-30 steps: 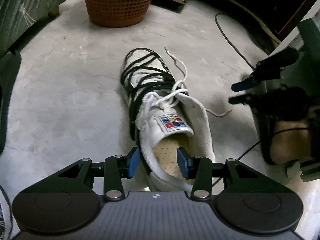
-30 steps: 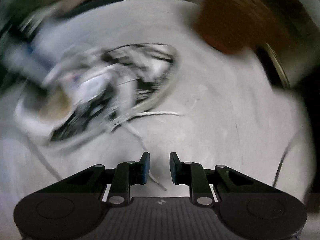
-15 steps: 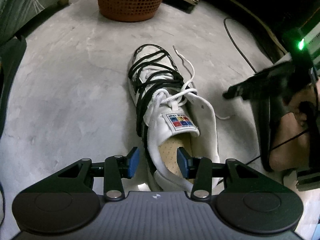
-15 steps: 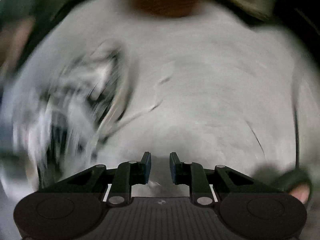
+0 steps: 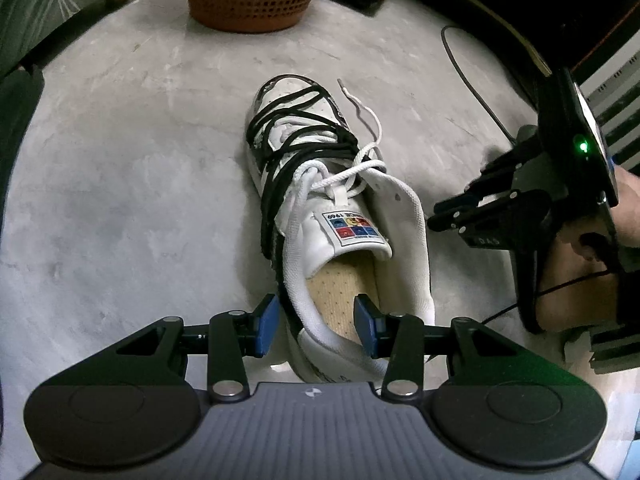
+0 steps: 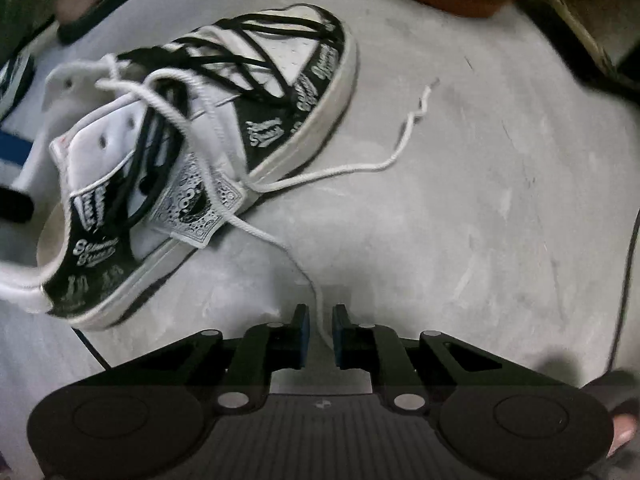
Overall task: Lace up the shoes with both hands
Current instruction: 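Close the right gripper on the white lace end beside the sneaker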
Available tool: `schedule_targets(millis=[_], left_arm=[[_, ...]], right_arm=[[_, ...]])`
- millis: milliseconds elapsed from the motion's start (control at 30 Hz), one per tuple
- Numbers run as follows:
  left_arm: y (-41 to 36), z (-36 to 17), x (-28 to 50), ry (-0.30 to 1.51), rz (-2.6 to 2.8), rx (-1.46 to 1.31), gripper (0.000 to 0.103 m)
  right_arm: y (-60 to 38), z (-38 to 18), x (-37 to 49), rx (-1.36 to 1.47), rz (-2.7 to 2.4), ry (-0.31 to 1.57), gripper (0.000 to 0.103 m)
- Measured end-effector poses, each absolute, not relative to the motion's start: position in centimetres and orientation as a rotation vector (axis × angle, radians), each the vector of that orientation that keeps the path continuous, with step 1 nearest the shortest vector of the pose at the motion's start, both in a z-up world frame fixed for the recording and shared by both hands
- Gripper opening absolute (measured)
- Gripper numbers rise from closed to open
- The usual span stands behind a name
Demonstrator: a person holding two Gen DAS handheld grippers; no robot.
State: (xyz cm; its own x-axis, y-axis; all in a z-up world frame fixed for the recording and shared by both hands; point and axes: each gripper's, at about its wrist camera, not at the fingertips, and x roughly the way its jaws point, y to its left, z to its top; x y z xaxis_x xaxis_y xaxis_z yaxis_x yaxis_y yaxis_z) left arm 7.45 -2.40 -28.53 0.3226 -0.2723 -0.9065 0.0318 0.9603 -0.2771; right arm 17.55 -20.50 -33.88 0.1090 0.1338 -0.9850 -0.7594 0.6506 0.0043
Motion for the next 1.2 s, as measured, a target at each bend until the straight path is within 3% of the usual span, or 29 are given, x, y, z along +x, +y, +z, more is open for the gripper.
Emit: schedule_targets(millis=[233, 300, 500, 767, 933, 1200], left_arm=[[-2.2, -28.7, 7.3, 1.236, -0.194, -0.247, 0.045], [-2.2, -28.8, 7.3, 1.237, -0.195, -0.243, 0.045], [-1.9, -28.6, 7.2, 1.237, -0.19, -0.264, 0.045], [-1.3, -27.9, 7.2, 1.221, -0.163, -0.302, 0.045], [-0.4, -27.3, 7.2, 1.196, -0.119, -0.36, 0.045], [0.3, -27.1, 7.3, 1.187, -0.11, -0.372, 0.045]], right_arm=[[-21.4, -34.1, 17.5, -0.562, 0.699, 1.319, 0.014], [-21.5, -34.0, 17.8, -0.542, 0.68, 1.327, 0.005], [-21.7, -34.0, 19.0, -0.353, 0.57, 1.421, 0.004], [-26.7, -30.2, 19.2, 0.436, 0.352, 1.319, 0.004], [-26.3, -28.0, 16.3, 0.735, 0.255, 1.199, 0.004], [-26.3, -29.5, 14.0, 1.024, 0.167, 1.124, 0.004]])
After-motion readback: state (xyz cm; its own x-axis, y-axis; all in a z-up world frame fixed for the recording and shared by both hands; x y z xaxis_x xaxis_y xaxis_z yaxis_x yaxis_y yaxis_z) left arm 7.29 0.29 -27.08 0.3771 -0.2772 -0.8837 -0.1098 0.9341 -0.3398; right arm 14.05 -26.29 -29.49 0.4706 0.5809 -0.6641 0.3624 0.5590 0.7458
